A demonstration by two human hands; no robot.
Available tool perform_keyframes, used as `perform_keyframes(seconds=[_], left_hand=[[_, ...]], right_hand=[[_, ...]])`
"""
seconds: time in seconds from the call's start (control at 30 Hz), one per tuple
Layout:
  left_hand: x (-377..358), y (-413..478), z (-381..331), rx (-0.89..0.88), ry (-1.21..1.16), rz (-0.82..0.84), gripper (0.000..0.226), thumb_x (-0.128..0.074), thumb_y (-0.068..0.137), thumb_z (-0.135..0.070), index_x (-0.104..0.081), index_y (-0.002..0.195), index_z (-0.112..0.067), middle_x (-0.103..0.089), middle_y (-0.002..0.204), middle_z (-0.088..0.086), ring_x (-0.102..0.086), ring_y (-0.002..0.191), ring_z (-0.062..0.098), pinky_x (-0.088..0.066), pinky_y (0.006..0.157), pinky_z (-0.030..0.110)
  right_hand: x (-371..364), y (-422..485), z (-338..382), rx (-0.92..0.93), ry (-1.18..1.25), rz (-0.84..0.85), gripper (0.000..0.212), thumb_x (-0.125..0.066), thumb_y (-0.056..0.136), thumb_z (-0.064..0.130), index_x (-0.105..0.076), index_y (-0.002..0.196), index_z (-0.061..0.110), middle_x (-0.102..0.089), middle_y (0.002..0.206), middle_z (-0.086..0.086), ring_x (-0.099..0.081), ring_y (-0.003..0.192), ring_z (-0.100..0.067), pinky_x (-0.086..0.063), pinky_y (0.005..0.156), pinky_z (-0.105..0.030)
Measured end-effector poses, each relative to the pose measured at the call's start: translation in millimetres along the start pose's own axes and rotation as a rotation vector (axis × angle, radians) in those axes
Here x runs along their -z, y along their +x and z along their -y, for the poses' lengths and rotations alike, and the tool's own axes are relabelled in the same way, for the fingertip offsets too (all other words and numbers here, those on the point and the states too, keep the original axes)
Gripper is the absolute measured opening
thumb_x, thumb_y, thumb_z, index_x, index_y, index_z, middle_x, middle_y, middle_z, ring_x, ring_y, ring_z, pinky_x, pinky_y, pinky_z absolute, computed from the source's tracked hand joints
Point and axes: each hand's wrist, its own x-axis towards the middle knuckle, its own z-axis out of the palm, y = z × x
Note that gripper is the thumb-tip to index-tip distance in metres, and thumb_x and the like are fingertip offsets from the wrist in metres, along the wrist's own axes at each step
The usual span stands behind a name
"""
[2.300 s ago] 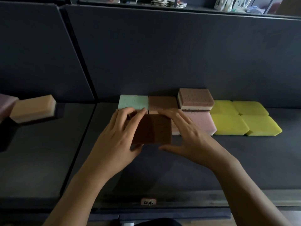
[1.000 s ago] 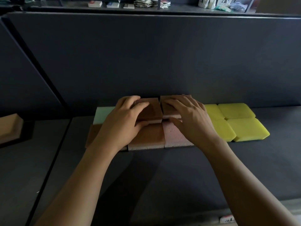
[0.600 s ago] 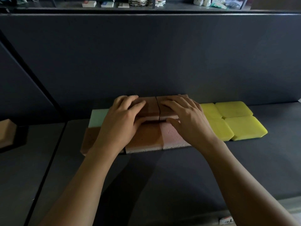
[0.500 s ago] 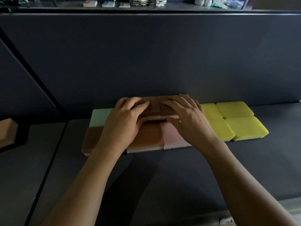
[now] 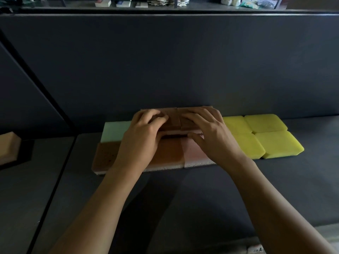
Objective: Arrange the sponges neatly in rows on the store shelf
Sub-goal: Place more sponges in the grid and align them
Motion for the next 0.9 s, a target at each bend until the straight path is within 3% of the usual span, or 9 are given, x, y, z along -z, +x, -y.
perform_keyframes(seconds=[0.07, 0.2, 0.4, 0.57, 0.63, 0.7, 0.73, 0.8, 0.9], left_hand=[[1, 1, -2, 0.014, -0.008, 0.018, 0.047, -0.068, 0.084, 0.0, -0.061, 0.128, -0.015, -0.05, 0.135, -0.001, -0.044, 0.127, 0.024, -0.051, 0.092, 0.035], [6, 3, -6, 0.015, -0.016, 0.078, 0.049, -0.071, 0.084, -0.013, -0.058, 0.131, -0.017, -0.046, 0.139, -0.003, -0.042, 0.129, 0.025, -0.051, 0.091, 0.038], [1, 7, -9, 0.021, 0.038, 0.035, 0.041, -0.07, 0.079, 0.003, -0.062, 0.115, -0.013, -0.051, 0.129, 0.001, -0.048, 0.118, 0.027, -0.056, 0.079, 0.036], [0, 5, -9, 0.016, 0.06, 0.038, 0.042, -0.072, 0.078, 0.001, -0.06, 0.115, -0.015, -0.05, 0.129, -0.001, -0.047, 0.119, 0.025, -0.053, 0.076, 0.031], [4, 3, -12, 0.02, 0.079, 0.058, 0.048, -0.071, 0.08, -0.003, -0.058, 0.124, -0.018, -0.048, 0.136, -0.003, -0.044, 0.125, 0.025, -0.052, 0.088, 0.037], [11, -3, -15, 0.025, 0.112, 0.072, 0.053, -0.071, 0.082, -0.011, -0.054, 0.132, -0.018, -0.044, 0.144, -0.001, -0.039, 0.133, 0.025, -0.044, 0.104, 0.042], [16, -8, -17, 0.034, 0.12, 0.057, 0.052, -0.07, 0.084, -0.015, -0.054, 0.133, -0.016, -0.044, 0.144, 0.001, -0.039, 0.134, 0.026, -0.043, 0.105, 0.043], [25, -22, -20, 0.055, 0.124, -0.019, 0.044, -0.067, 0.087, -0.024, -0.057, 0.129, -0.013, -0.049, 0.139, 0.003, -0.048, 0.126, 0.025, -0.049, 0.094, 0.041], [37, -46, -19, 0.118, 0.144, -0.056, 0.038, -0.059, 0.087, -0.03, -0.061, 0.122, -0.013, -0.056, 0.126, 0.003, -0.056, 0.111, 0.024, -0.051, 0.08, 0.04]], right_hand=[[0, 0, -1, -0.001, 0.014, -0.001, 0.055, -0.073, 0.083, 0.013, -0.056, 0.134, 0.021, -0.053, 0.137, 0.006, -0.039, 0.131, -0.026, -0.032, 0.11, -0.028], [3, 0, -1, -0.005, 0.027, -0.005, 0.055, -0.074, 0.083, 0.015, -0.057, 0.134, 0.021, -0.053, 0.136, 0.006, -0.039, 0.13, -0.026, -0.034, 0.106, -0.027], [1, 1, -2, -0.02, 0.036, 0.002, 0.055, -0.074, 0.082, 0.015, -0.058, 0.134, 0.019, -0.053, 0.136, 0.004, -0.039, 0.129, -0.027, -0.034, 0.107, -0.03], [6, 1, 1, -0.049, 0.05, 0.048, 0.055, -0.072, 0.084, 0.02, -0.054, 0.136, 0.024, -0.05, 0.14, 0.005, -0.035, 0.136, -0.025, -0.044, 0.101, -0.051], [10, -2, 6, -0.086, -0.005, 0.081, 0.056, -0.07, 0.087, 0.024, -0.051, 0.139, 0.028, -0.043, 0.149, 0.005, -0.026, 0.145, -0.025, -0.033, 0.106, -0.065], [17, -9, 13, -0.07, -0.013, 0.064, 0.055, -0.07, 0.088, 0.027, -0.05, 0.14, 0.025, -0.035, 0.157, 0.001, -0.016, 0.15, -0.027, -0.017, 0.113, -0.07], [21, -13, 18, -0.053, 0.015, 0.031, 0.053, -0.071, 0.088, 0.027, -0.053, 0.137, 0.022, -0.036, 0.156, -0.001, -0.018, 0.15, -0.028, -0.018, 0.114, -0.068], [28, -20, 30, -0.026, 0.105, -0.044, 0.047, -0.072, 0.087, 0.026, -0.058, 0.132, 0.019, -0.047, 0.147, -0.002, -0.035, 0.142, -0.029, -0.034, 0.112, -0.057], [27, -26, 57, 0.071, 0.234, -0.052, 0.034, -0.07, 0.09, 0.024, -0.063, 0.122, 0.014, -0.059, 0.128, -0.001, -0.054, 0.12, -0.025, -0.051, 0.093, -0.043]])
